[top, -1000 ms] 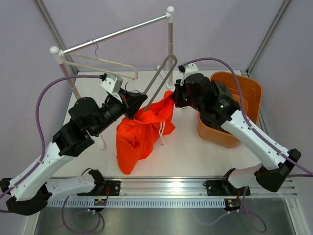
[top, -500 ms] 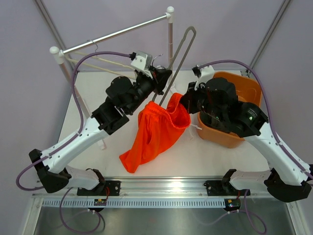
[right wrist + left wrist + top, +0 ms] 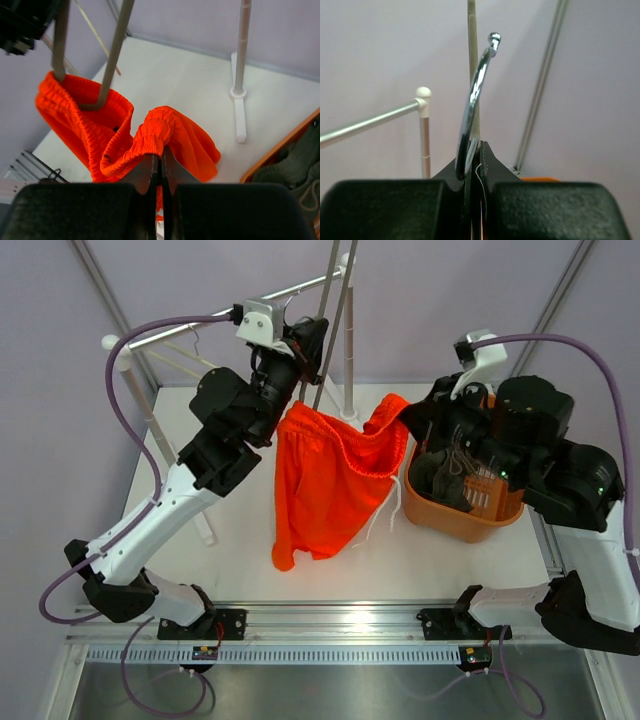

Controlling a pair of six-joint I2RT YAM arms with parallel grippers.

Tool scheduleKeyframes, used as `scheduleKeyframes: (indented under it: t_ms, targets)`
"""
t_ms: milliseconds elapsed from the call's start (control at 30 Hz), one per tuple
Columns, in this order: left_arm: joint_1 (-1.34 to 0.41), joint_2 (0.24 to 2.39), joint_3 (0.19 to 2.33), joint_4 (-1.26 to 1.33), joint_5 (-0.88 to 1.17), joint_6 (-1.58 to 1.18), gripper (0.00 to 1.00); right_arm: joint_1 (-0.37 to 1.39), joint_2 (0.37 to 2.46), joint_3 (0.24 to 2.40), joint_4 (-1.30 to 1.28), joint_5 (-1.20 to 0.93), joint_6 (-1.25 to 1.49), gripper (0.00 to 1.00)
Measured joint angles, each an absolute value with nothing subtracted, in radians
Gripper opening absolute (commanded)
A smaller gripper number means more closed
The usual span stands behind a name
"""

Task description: Remove the shorts from the hanger

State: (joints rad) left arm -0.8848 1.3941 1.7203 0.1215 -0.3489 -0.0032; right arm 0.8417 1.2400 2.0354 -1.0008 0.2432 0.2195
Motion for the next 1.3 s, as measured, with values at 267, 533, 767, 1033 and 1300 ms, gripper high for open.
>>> scheduleKeyframes:
  t_ms: [267,533,767,1033,1300]
  targets:
    - [-0.804,1.454,1.777,0.202,-0.256,-0.046,0.00,0.842,1.306,2.178,-1.045,0.164,0.204,0.00]
    - [-0.729,1.449,1.710,0.236,-0.123,-0.178,0.00,0.843,1.382,2.107,-1.095,0.180,0.189,0.00]
    - [-0.732,1.258,1.512,0.177,-0.115,-0.177,0.00,0.842,1.451,2.294,-1.046,0.451,0.098,0.00]
    - [-0.773,0.999,1.265,0.140,-0.139,-0.178,0.00,0.739,1.517,2.478,-0.682,0.783,-0.145,0.00]
    - [-0.807,0.943,1.108,0.047,-0.180,-0.184,0.00,0.600,1.489,2.506,-0.243,0.968,-0.445,0.00]
